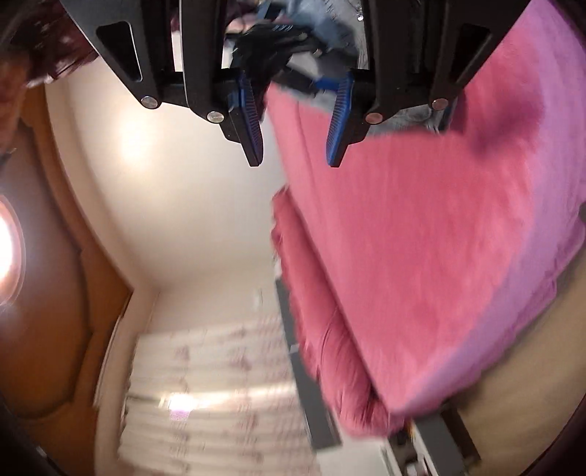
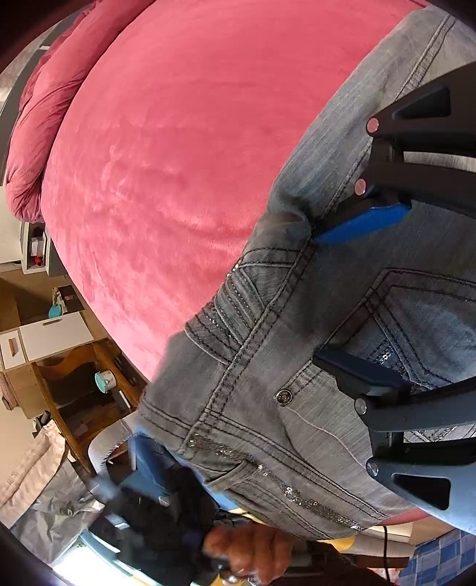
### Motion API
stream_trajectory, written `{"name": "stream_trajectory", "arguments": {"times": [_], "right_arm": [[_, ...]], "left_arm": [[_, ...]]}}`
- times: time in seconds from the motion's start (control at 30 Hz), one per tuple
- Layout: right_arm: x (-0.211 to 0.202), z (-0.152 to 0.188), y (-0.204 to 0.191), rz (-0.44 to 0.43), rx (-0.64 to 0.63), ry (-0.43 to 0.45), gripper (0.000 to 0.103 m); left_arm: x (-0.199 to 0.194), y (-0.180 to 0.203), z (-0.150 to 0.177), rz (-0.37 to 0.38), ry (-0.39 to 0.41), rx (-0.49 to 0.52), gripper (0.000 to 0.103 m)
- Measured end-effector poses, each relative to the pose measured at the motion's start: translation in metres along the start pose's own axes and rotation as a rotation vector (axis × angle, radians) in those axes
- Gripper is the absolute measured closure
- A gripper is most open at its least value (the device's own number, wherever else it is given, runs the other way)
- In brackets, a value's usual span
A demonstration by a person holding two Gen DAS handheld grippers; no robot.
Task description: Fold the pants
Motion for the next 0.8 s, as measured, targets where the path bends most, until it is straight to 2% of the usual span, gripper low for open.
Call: {"name": "stream_trajectory", "arguments": {"times": [0.03,0.07,0.13,0.17,0.23,0.3,0.33,0.4,0.47,0.53,0.67,0.73,0.8], "right_arm": [[0.000,0.000,0.002,0.000,0.002,0.002,0.042],[0.000,0.001,0.002,0.003,0.002,0.003,0.042],[-0.001,0.002,0.003,0.005,0.003,0.005,0.042],[-0.003,0.003,0.004,0.005,0.006,0.005,0.042],[-0.003,0.003,0.004,0.007,0.005,0.007,0.042],[-0.004,0.004,0.003,0.011,0.005,0.011,0.042],[-0.005,0.005,0.002,0.014,0.005,0.011,0.042],[-0.006,0.006,0.001,0.020,0.001,0.012,0.041],[-0.006,0.007,0.000,0.024,-0.003,0.014,0.041],[-0.007,0.008,-0.001,0.030,-0.007,0.012,0.041],[-0.007,0.008,0.000,0.028,-0.003,0.016,0.041],[-0.007,0.009,0.000,0.031,-0.009,0.016,0.041],[-0.006,0.009,0.000,0.033,-0.011,0.020,0.041]], "left_arm": [[-0.005,0.000,-0.003,-0.046,-0.002,0.011,0.068],[-0.005,-0.003,-0.003,-0.087,-0.037,0.024,0.065],[0.004,-0.014,0.001,-0.171,-0.133,0.009,0.052],[0.011,-0.019,0.008,-0.186,-0.204,0.001,0.052],[0.022,-0.027,0.015,-0.206,-0.305,-0.012,0.042],[0.030,-0.031,0.023,-0.186,-0.368,-0.019,0.039],[0.037,-0.030,0.029,-0.171,-0.394,-0.015,0.034],[0.050,-0.035,0.031,-0.170,-0.414,-0.025,0.034],[0.057,-0.038,0.034,-0.188,-0.435,-0.005,0.043],[0.071,-0.043,0.040,-0.214,-0.459,-0.006,0.063],[0.065,-0.051,0.043,-0.202,-0.431,-0.039,0.067],[0.057,-0.050,0.045,-0.203,-0.422,-0.026,0.084],[0.051,-0.041,0.050,-0.184,-0.431,-0.009,0.085]]}}
Point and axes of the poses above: each gripper's, at about its wrist camera, not at the fingertips, and x roughly the way its jaws point, y to its right, z to its underside, the point moved 3 cm from there along x, roughly the way its jaws point, and after that the axes turned 5 degrees about x, right-handed, at the moved point
